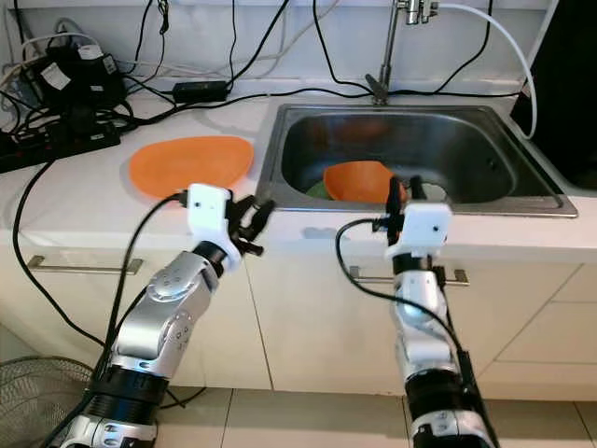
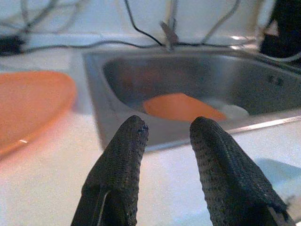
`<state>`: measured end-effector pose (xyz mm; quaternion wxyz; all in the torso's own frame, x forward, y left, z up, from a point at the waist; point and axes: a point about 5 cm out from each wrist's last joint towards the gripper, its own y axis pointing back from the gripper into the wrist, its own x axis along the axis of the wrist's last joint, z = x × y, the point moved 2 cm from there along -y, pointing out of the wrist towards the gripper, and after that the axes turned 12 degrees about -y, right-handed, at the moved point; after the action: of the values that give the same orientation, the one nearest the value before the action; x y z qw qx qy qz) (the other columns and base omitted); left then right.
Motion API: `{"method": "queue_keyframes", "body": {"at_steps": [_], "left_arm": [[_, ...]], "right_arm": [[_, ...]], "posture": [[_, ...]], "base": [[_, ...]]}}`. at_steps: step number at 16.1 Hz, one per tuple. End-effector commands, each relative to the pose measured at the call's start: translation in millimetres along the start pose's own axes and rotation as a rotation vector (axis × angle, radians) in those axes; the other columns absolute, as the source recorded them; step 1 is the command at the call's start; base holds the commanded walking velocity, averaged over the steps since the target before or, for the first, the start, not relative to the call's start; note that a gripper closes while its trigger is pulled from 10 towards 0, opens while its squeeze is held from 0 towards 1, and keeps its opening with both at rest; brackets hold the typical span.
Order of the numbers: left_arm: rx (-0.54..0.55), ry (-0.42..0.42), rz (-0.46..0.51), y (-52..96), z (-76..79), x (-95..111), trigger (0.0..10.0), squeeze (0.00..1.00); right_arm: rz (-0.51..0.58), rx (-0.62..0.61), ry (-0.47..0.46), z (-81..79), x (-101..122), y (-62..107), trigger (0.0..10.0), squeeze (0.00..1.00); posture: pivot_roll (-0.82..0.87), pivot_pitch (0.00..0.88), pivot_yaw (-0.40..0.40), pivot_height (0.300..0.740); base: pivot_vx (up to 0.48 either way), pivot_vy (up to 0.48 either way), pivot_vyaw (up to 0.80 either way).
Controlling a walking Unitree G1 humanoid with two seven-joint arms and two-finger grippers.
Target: Kitchen organization
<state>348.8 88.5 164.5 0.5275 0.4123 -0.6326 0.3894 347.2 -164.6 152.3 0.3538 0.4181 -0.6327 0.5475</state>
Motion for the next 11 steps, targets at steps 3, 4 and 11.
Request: {"method": "queue_keyframes", "body": {"at_steps": [3, 4, 11], "left_arm": [[0.084, -0.037, 0.031, -1.9, -12.3, 3.6, 10.0, 0.00], [0.116, -0.036, 0.039, -1.6, -15.8, 1.7, 10.0, 0.00], [0.165, -0.001, 0.032, -3.1, -16.8, -11.6, 10.0, 0.00]], "right_arm": [[-0.008, 0.001, 0.012, -1.7, 0.2, 0.5, 10.0, 0.00], [-0.019, -0.010, 0.010, -0.6, -1.8, 1.5, 10.0, 0.00], [-0.056, -0.034, 0.028, 4.0, -10.4, 2.2, 10.0, 0.00]], "posture": [[0.07, 0.039, 0.065, 0.740], [0.07, 0.037, 0.065, 0.740], [0.06, 0.024, 0.071, 0.740]], "base": [[0.000, 0.000, 0.00], [0.000, 0.000, 0.00], [0.000, 0.000, 0.00]]}}
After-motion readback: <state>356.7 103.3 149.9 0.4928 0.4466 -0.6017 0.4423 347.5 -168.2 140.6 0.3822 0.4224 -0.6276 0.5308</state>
